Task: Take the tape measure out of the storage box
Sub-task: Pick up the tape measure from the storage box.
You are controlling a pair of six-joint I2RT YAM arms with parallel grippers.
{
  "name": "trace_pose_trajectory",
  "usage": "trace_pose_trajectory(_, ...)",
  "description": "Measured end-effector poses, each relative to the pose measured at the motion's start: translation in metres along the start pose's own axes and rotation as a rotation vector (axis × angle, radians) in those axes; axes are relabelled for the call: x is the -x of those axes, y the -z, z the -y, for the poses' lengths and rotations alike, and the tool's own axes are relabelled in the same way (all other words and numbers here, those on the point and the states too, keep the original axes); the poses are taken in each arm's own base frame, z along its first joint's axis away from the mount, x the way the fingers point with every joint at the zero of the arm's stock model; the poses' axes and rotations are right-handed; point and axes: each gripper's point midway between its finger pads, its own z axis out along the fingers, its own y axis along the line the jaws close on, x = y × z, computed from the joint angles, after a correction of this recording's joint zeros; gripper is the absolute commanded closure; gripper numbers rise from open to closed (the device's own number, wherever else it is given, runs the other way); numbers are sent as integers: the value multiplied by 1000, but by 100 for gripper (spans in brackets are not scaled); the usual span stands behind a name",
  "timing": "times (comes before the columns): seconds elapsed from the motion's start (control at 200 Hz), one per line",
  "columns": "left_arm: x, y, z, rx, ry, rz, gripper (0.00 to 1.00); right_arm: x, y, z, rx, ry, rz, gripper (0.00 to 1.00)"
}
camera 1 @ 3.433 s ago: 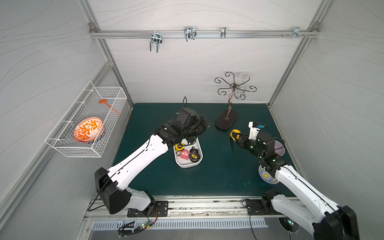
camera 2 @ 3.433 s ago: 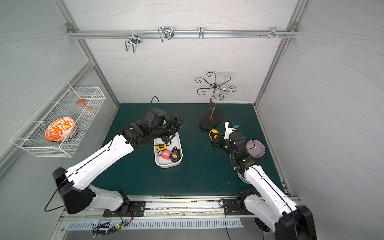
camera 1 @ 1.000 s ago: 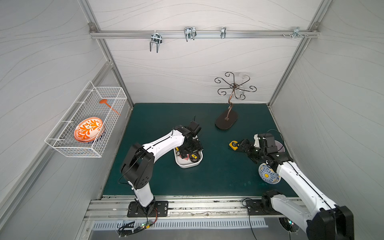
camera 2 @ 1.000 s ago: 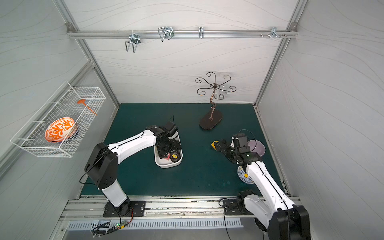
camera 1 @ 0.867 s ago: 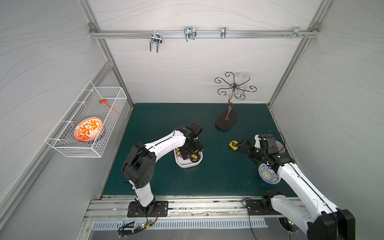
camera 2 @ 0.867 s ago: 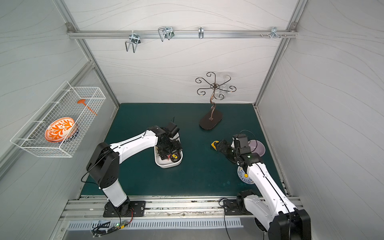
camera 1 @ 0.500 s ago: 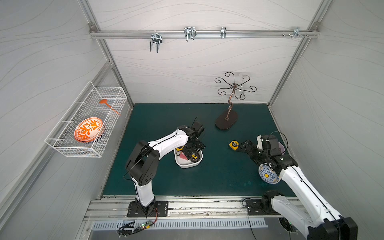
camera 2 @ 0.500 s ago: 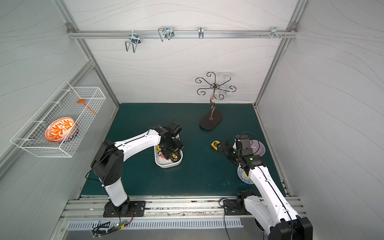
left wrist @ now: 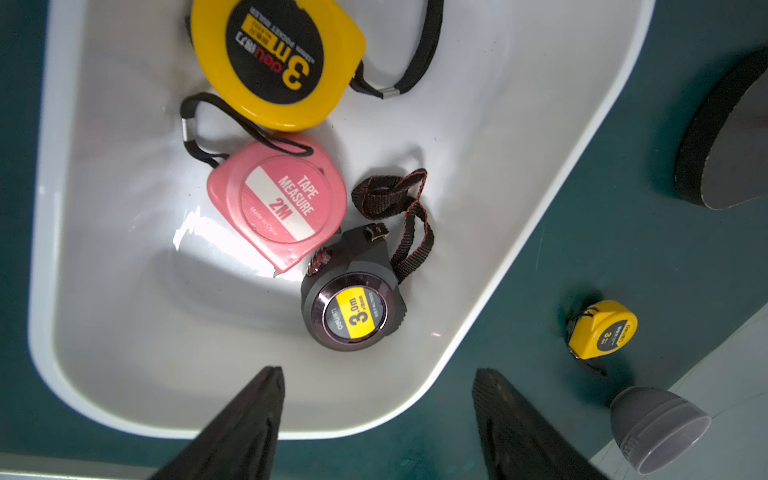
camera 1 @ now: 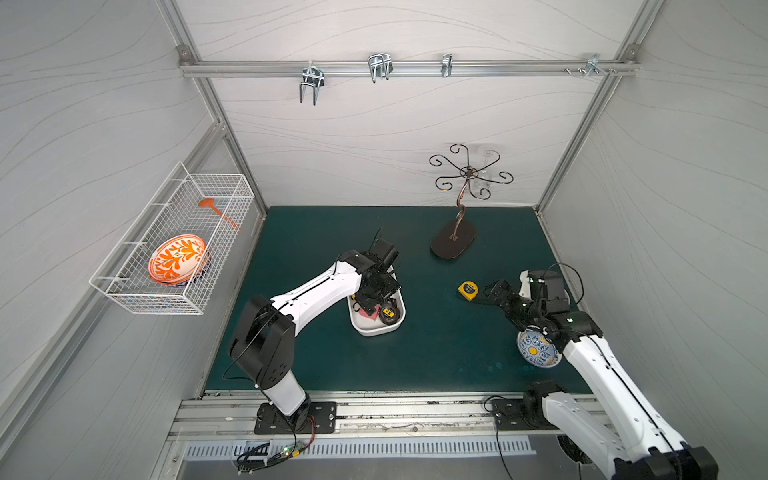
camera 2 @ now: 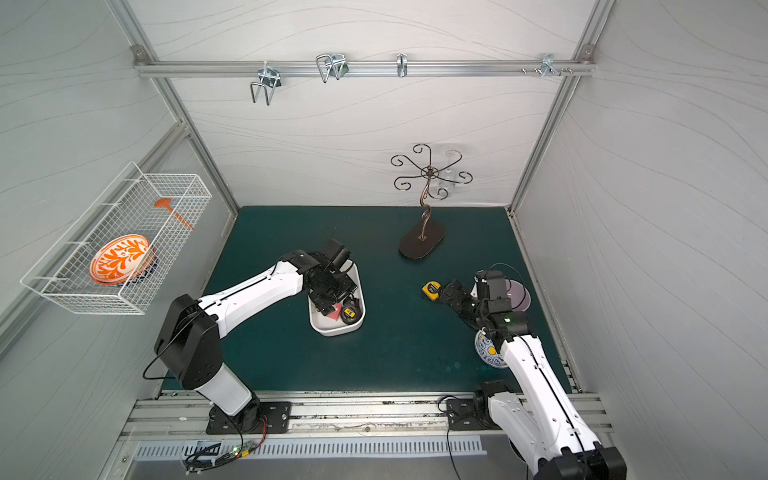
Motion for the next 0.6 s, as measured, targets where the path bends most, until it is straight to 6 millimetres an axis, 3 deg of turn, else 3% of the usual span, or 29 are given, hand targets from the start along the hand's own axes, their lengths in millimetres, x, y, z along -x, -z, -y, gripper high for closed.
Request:
trace_pose_trajectory(0.285,-4,-37,-3,68,-10,-34,20,0,0,0,-2,0,-1,1)
trace_pose_trajectory(0.6,-6,-45,-2,74,-19,-35,21,0,8,-1,12,4,16,1)
